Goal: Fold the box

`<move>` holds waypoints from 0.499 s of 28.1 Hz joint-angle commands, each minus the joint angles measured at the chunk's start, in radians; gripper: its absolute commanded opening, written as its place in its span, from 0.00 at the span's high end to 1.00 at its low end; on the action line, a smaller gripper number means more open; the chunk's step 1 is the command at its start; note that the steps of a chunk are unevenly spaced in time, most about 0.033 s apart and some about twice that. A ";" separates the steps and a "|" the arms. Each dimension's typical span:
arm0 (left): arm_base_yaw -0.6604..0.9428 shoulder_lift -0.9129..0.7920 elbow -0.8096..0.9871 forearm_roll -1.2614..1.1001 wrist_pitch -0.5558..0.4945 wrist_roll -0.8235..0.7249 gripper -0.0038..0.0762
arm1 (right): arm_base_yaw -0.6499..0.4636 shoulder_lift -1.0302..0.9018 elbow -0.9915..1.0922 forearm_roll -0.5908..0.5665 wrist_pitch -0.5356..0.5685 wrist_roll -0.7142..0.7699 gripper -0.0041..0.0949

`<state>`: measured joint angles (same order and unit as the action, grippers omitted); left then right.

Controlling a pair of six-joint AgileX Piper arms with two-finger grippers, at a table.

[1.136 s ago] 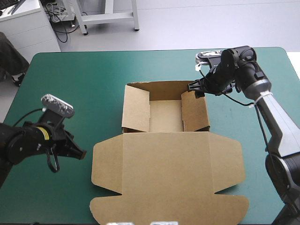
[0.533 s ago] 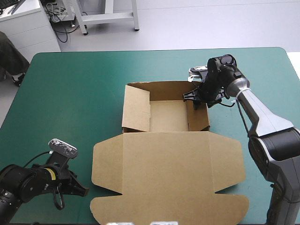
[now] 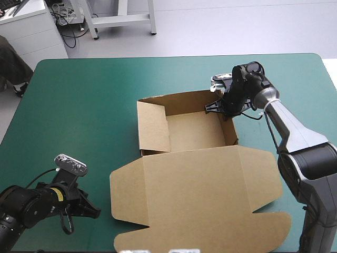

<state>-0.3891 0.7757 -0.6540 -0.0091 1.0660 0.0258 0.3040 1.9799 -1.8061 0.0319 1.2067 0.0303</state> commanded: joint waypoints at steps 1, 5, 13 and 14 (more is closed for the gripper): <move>-0.002 -0.005 -0.027 -0.002 -0.039 -0.010 0.99 | -0.034 -0.061 -0.091 -0.099 -0.037 -0.030 0.98; -0.002 -0.005 -0.027 0.002 -0.039 -0.010 0.99 | -0.098 -0.061 -0.210 -0.150 -0.032 -0.064 0.98; -0.002 -0.005 -0.027 0.002 -0.051 -0.013 0.99 | -0.355 -0.061 -0.348 -0.185 -0.066 -0.069 0.98; -0.002 -0.005 -0.027 0.002 -0.050 -0.020 0.99 | -0.389 -0.061 -0.348 -0.185 -0.070 -0.071 0.98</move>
<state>-0.3891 0.7757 -0.6530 0.0000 1.0526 0.0226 -0.0038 1.9799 -2.1165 -0.1326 1.1871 -0.0290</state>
